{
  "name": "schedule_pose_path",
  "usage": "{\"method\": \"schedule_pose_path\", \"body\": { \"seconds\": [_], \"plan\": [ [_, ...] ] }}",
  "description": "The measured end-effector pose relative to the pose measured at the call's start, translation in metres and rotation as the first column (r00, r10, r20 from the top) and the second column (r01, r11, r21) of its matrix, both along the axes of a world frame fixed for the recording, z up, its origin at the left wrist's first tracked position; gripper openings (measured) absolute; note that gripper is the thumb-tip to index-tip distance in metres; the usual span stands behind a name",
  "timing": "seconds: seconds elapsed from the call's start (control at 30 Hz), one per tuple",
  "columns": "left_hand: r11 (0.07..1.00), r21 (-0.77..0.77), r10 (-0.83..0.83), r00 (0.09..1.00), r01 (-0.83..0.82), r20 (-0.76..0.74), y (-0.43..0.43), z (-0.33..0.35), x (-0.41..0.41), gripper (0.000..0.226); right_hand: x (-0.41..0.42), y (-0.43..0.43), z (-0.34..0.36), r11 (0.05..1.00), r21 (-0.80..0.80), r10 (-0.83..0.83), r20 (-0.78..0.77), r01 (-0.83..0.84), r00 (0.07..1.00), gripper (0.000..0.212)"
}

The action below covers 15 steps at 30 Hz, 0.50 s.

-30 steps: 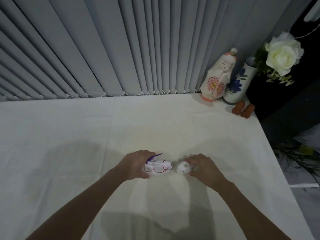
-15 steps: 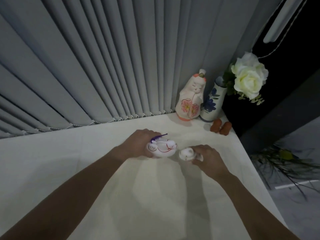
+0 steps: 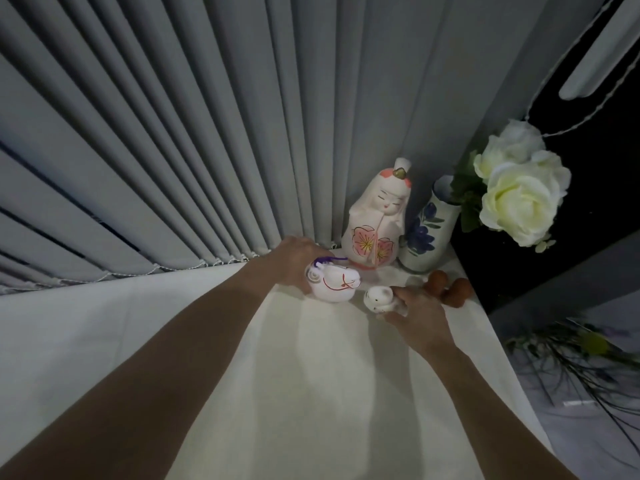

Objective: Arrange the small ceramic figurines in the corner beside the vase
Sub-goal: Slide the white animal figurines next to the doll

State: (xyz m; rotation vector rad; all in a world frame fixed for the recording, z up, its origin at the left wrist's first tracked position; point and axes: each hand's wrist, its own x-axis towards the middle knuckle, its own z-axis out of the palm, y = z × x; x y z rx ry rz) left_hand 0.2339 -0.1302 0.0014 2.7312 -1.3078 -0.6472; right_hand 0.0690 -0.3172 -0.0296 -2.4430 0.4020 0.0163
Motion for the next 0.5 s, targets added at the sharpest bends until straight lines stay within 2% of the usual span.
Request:
{"method": "schedule_pose_path", "body": {
  "seconds": [0.17,0.4,0.5],
  "plan": [
    [0.998,0.048,-0.032,0.999,0.032,0.0,-0.007,-0.002,0.004,0.077,0.009,0.0,-0.004,0.999,0.001,0.036,-0.018,-0.036,0.999,0.035],
    [1.0,0.018,-0.004,0.999,0.003,0.049,-0.005,-0.002,-0.002,0.073,0.006,0.004,-0.009,1.0,0.024,0.017,-0.018,-0.017,1.0,0.037],
    [0.999,-0.019,0.037,0.999,-0.037,0.018,-0.001,0.0,-0.007,0.083,0.005,0.005,-0.005,1.0,0.029,0.011,-0.025,-0.01,1.0,0.053]
  ]
}}
